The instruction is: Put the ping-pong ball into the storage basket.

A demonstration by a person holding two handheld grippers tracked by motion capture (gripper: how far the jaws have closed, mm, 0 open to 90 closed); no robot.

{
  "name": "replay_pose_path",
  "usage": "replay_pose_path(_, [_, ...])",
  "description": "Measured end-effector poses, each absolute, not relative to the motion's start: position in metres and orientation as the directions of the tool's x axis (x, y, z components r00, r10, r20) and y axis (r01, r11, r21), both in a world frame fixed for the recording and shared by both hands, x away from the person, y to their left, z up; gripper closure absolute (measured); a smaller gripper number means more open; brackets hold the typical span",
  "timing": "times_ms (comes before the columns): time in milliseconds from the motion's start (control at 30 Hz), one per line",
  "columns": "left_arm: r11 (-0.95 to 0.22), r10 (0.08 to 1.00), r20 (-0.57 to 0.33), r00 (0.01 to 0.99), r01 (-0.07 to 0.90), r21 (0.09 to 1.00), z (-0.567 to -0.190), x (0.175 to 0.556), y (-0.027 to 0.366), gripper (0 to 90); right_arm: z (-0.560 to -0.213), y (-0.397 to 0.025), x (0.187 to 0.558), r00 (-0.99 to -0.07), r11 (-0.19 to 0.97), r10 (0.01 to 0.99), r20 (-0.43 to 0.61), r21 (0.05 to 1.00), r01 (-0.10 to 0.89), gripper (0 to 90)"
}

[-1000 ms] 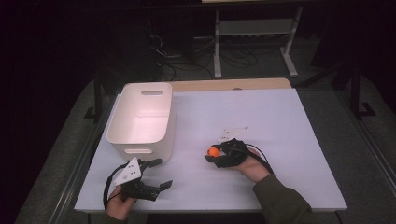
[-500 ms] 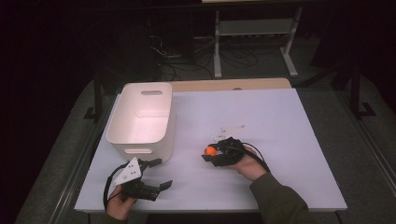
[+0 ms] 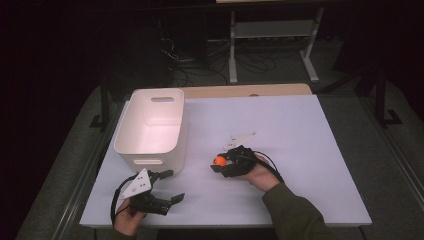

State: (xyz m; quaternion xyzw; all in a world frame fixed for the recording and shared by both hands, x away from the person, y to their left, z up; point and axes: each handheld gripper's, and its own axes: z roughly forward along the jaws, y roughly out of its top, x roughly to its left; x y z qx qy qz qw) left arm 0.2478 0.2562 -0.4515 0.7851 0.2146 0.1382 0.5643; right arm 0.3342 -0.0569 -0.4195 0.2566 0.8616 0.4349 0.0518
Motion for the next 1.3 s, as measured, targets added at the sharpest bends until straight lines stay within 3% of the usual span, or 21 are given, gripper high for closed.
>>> replay_pose_path(1300, [-0.264, 0.493, -0.026, 0.87, 0.178, 0.948, -0.452, 0.248, 0.257, 14.1, -0.411, -0.02, 0.352, -0.879, 0.493, 0.447, 0.168, 0.773, 0.398, 49.9])
